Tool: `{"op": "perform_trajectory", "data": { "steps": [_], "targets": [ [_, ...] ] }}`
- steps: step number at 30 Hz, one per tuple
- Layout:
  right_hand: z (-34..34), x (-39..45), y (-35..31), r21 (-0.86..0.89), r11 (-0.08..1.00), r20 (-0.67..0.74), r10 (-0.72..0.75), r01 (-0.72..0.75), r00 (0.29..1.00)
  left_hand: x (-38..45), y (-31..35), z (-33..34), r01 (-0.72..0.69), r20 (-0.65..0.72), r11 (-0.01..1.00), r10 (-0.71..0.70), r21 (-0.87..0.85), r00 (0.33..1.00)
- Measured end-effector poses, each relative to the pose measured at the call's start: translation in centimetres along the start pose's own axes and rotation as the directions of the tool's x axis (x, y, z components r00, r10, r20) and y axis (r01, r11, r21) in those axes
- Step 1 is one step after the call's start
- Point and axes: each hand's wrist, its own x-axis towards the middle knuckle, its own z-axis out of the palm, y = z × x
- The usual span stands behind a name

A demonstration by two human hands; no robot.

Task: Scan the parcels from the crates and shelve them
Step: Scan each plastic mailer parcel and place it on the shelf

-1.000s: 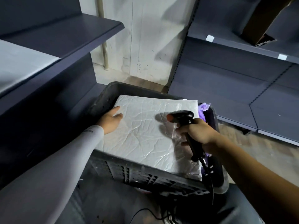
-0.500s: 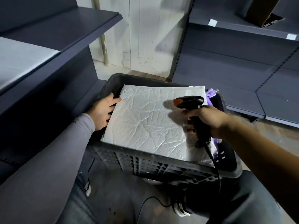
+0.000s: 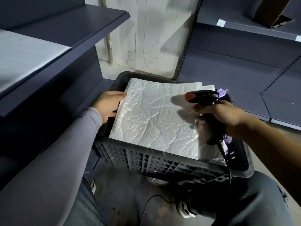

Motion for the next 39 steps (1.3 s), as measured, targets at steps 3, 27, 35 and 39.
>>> {"op": "perform_trajectory", "data": {
  "steps": [3, 27, 35, 39],
  "targets": [
    [0.0, -0.7, -0.7, -0.028, 0.997, 0.004, -0.065, 0.065, 0.998, 0.2, 0.1, -0.6, -0.063, -0.016, 0.998, 0.063, 0.007, 0.998],
    [-0.5, -4.1, -5.1, 0.344, 0.904, -0.097, -0.234, 0.253, 0.967, -0.9, 3.6, -2.5, 0.042, 0.149, 0.842, 0.045, -0.538, 0.988],
    [0.3, -4.5, -4.6, 0.369, 0.888, -0.164, -0.228, 0.274, 0.96, -0.9, 2.5, -1.3, -0.111, 0.009, 0.855, 0.134, -0.507, 0.991],
    [0.4, -4.6, -4.4, 0.328, 0.876, -0.201, -0.3, 0.353, 0.933, -1.4, 2.7, -1.1, -0.208, -0.007, 0.815, 0.243, -0.54, 0.97]
  ]
}}
